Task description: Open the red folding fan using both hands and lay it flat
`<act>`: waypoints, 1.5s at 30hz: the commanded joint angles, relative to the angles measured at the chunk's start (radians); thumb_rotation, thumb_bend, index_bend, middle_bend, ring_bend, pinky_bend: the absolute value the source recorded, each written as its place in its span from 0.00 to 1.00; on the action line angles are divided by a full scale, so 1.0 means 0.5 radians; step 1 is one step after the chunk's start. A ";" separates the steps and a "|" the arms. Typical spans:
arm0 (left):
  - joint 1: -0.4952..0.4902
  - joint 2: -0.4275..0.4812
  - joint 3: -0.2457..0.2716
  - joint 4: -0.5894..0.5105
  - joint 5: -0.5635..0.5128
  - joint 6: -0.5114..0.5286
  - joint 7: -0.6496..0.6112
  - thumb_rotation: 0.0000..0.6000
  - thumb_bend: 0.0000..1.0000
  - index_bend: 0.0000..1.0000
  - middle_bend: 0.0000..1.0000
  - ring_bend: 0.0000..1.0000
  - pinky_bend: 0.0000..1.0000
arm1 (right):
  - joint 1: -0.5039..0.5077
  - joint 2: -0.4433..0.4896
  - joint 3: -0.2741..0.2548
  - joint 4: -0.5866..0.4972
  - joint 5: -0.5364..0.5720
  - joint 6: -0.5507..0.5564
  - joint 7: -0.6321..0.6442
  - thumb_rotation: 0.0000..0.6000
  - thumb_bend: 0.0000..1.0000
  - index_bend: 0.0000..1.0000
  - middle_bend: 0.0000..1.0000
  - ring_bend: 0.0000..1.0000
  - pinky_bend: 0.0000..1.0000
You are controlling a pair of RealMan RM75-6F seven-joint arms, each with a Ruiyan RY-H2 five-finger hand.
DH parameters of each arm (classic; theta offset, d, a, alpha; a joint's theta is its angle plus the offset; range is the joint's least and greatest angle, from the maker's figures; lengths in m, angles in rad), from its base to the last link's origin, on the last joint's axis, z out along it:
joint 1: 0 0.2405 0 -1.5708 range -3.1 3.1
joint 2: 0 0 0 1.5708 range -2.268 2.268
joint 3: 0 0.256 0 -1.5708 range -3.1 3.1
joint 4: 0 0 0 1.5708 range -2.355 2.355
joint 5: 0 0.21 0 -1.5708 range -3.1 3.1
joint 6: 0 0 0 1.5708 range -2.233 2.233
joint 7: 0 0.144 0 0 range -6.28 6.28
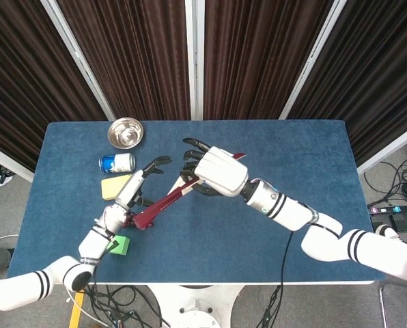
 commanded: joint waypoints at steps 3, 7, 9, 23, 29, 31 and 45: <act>-0.010 -0.032 -0.027 0.007 -0.066 -0.003 0.011 1.00 0.12 0.27 0.25 0.14 0.25 | 0.034 -0.059 0.036 0.012 0.057 -0.057 -0.051 1.00 0.97 0.76 0.59 0.30 0.11; -0.012 -0.058 -0.028 0.001 -0.088 0.010 0.042 1.00 0.12 0.30 0.27 0.15 0.25 | 0.059 -0.119 0.056 0.048 0.097 -0.099 -0.115 1.00 0.97 0.76 0.59 0.30 0.10; -0.014 -0.071 -0.034 0.002 -0.093 0.020 0.043 1.00 0.12 0.32 0.28 0.16 0.25 | 0.065 -0.147 0.066 0.063 0.117 -0.108 -0.144 1.00 0.98 0.76 0.59 0.30 0.09; -0.028 -0.312 -0.154 0.153 -0.232 0.160 0.068 1.00 0.28 0.62 0.59 0.45 0.41 | 0.048 -0.214 0.078 0.095 0.160 -0.097 -0.189 1.00 0.99 0.76 0.59 0.30 0.09; -0.010 -0.323 -0.119 0.210 -0.222 0.172 0.131 1.00 0.36 0.71 0.67 0.52 0.45 | 0.012 -0.179 0.079 0.067 0.142 -0.042 -0.192 1.00 0.99 0.76 0.59 0.30 0.08; 0.000 -0.311 -0.098 0.220 -0.210 0.177 0.170 1.00 0.37 0.71 0.68 0.53 0.47 | -0.002 -0.153 0.073 0.049 0.131 -0.028 -0.210 1.00 0.99 0.76 0.59 0.30 0.08; 0.110 -0.053 0.012 0.151 -0.245 0.230 0.776 1.00 0.40 0.73 0.70 0.55 0.47 | -0.237 0.122 -0.052 -0.236 -0.045 0.189 -0.740 1.00 1.00 0.76 0.59 0.33 0.07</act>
